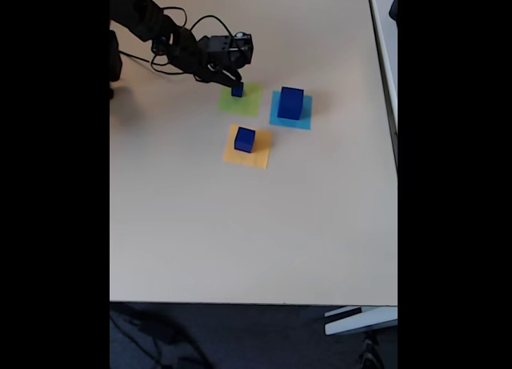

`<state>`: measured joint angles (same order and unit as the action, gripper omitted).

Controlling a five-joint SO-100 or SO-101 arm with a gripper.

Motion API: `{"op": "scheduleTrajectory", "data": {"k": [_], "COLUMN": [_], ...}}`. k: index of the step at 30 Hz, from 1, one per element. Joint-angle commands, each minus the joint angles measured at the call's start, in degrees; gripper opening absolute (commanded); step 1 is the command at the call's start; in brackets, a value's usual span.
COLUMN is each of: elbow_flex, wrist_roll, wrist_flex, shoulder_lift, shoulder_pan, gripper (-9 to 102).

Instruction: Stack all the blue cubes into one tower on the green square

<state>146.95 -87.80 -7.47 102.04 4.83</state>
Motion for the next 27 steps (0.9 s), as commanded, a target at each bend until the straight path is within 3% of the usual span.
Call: {"op": "scheduleTrajectory", "data": {"k": [1, 12, 27], "elbow_flex": [-5.1, -18.54, -34.37], "wrist_roll": [0.62, 1.67, 5.19], "wrist_flex": [3.87, 16.26, 16.35], "shoulder_lift": [4.31, 2.37, -12.66], "shoulder_pan": [0.79, 2.2, 5.45], "gripper": [1, 0, 0]}}
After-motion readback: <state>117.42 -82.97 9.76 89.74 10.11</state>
